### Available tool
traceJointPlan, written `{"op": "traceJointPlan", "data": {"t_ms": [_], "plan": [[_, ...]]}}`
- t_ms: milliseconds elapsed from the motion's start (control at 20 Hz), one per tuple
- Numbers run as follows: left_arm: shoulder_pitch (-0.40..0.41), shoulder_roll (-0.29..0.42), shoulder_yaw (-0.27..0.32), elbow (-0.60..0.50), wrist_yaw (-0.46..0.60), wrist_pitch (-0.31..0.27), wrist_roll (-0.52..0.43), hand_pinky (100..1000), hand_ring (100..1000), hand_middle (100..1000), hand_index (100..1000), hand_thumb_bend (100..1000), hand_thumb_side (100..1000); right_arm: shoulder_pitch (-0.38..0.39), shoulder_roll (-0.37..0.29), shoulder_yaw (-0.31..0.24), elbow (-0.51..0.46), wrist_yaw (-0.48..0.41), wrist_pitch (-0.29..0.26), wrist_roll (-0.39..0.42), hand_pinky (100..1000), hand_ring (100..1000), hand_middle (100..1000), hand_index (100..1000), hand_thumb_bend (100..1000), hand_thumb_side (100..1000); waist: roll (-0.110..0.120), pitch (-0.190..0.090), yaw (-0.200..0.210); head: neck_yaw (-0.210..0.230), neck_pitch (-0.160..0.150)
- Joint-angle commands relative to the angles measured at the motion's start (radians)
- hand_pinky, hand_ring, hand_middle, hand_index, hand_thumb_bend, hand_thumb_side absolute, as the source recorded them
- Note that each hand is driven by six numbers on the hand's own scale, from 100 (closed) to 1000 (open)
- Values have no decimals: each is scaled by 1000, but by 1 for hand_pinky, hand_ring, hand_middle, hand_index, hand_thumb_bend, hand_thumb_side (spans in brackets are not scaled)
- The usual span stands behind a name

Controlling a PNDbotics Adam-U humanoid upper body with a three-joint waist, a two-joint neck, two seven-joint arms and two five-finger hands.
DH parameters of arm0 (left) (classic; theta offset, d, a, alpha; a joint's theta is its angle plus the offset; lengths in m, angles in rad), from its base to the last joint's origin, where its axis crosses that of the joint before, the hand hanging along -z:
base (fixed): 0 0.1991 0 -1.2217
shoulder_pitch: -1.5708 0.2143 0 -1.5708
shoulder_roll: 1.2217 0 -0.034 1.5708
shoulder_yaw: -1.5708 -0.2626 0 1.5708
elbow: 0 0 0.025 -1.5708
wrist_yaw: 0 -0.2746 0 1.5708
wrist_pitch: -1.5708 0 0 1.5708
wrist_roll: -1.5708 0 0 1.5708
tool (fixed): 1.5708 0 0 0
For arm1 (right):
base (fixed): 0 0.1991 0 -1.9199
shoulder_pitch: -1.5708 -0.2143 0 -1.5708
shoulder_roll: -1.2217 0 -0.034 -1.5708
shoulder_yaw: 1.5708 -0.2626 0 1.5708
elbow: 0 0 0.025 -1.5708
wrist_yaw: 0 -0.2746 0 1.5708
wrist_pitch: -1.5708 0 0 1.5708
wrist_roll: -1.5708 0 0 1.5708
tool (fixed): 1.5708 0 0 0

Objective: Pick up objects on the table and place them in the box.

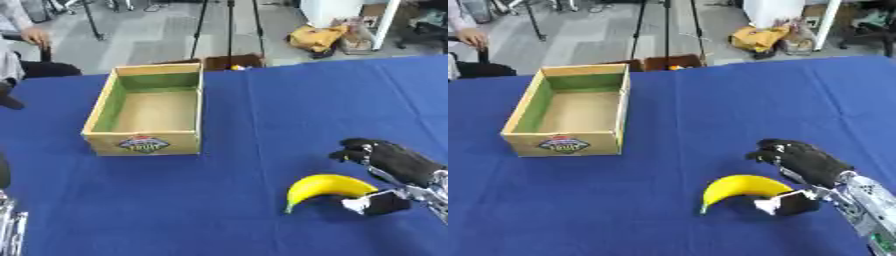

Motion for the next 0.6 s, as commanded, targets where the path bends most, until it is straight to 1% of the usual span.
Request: {"op": "traceJointPlan", "data": {"t_ms": [50,200,300,600], "plan": [[-7,5,1,-20,2,3,-1,416,547,598,808,100,866,-8,-12,-1,-2,-19,-1,2,762,928,632,892,459,675,-3,-11,2,-2,-11],[-7,5,1,-20,2,4,-2,415,546,597,807,100,860,-7,-8,0,5,-33,2,14,763,928,612,891,461,652,-3,-11,3,-2,-13],[-7,5,1,-20,2,4,-1,414,545,597,806,100,858,-7,-5,2,12,-44,2,22,760,924,583,883,459,640,-3,-12,4,-2,-14],[-6,3,0,-20,1,8,0,408,538,594,804,100,855,-9,2,4,29,-65,7,24,751,908,522,862,434,638,-3,-10,6,-4,-14]]}}
